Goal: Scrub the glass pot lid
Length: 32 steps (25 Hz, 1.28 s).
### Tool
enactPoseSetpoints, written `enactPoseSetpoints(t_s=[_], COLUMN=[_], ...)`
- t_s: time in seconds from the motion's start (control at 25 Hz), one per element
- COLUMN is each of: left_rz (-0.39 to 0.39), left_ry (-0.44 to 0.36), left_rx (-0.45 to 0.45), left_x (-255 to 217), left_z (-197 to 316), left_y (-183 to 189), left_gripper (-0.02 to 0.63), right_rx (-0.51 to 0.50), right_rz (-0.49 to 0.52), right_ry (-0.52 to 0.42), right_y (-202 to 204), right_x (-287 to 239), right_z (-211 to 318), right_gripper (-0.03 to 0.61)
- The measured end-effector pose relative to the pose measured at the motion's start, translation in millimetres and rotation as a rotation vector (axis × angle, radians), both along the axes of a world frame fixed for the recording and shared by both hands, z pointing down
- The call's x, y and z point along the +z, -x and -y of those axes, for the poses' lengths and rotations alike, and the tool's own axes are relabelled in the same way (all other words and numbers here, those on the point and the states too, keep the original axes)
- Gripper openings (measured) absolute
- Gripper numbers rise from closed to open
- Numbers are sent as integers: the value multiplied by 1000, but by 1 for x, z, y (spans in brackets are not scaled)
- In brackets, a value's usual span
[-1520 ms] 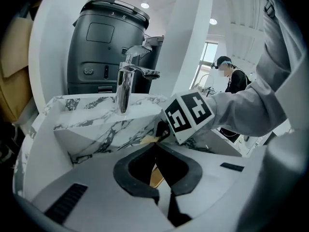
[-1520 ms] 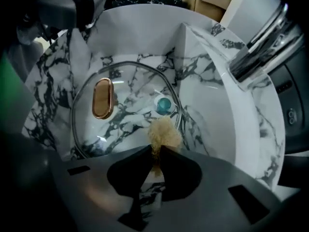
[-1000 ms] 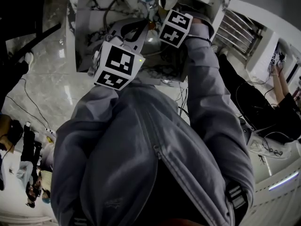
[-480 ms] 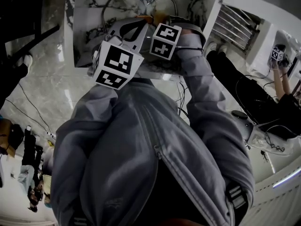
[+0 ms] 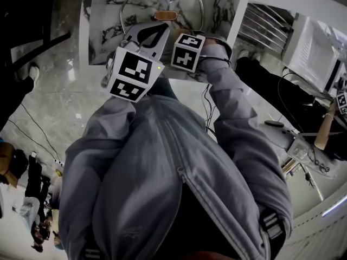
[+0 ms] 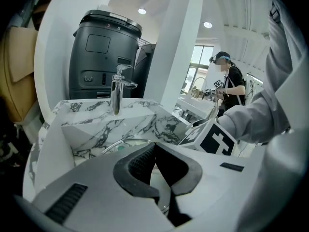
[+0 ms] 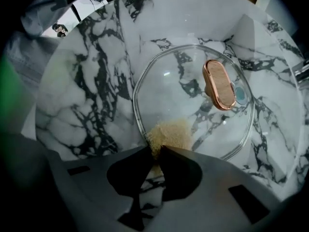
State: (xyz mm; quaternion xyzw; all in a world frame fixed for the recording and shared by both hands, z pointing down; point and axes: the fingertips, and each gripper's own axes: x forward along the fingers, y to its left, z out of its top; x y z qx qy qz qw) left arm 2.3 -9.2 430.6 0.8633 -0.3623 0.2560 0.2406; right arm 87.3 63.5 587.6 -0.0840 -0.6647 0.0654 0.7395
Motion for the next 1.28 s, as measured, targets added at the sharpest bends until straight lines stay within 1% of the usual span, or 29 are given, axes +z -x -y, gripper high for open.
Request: enactPoseSetpoints(t_s=[0.28,0.4,0.52,0.6,0.72,0.84,0.92,1.04,1.16,1.24,1.28], left_rz=[10,28,23,-12,-55,-66,-71,-73,-88,-103,-113], left_ry=[-51,-66,-77,-83,-95,-148,-200,-289,-406,-490,-529], left_rx=[20,33,38,28,15,6,-2,-12,-62,-106,-132], left_x=[-39,-59,-78,-93,-120,-151,-173,-206,-242,-264,-274], left_z=[-28,-44,-55,-59,-67,-70,-70,-68,-69,-70,-70], left_y=[4,7,10,11,9,7,6,7,9,13,15], left_gripper=[17,17,17,17,17,17,17,17,17,17,17], right_rx=[96,118,183,244,338,419,478,554,632,699,739], right_rz=[50,73,121,170,274,371,449,584,720,833,898], right_ry=[-38,-80,-166,-242,-343,-470,-576,-799,-1040,-1158,-1200], right_y=[1,-3,-3,0,7,8,7,4,-9,-16,-18], right_x=[-57,-89,-128,-157,-205,-251,-284,-342,-401,-433,-445], right_z=[-23,-31,-29,-24,-21,-16,-8,8,14,12,9], right_gripper=[58,58,58,58,58,58,58,58,58,58,58])
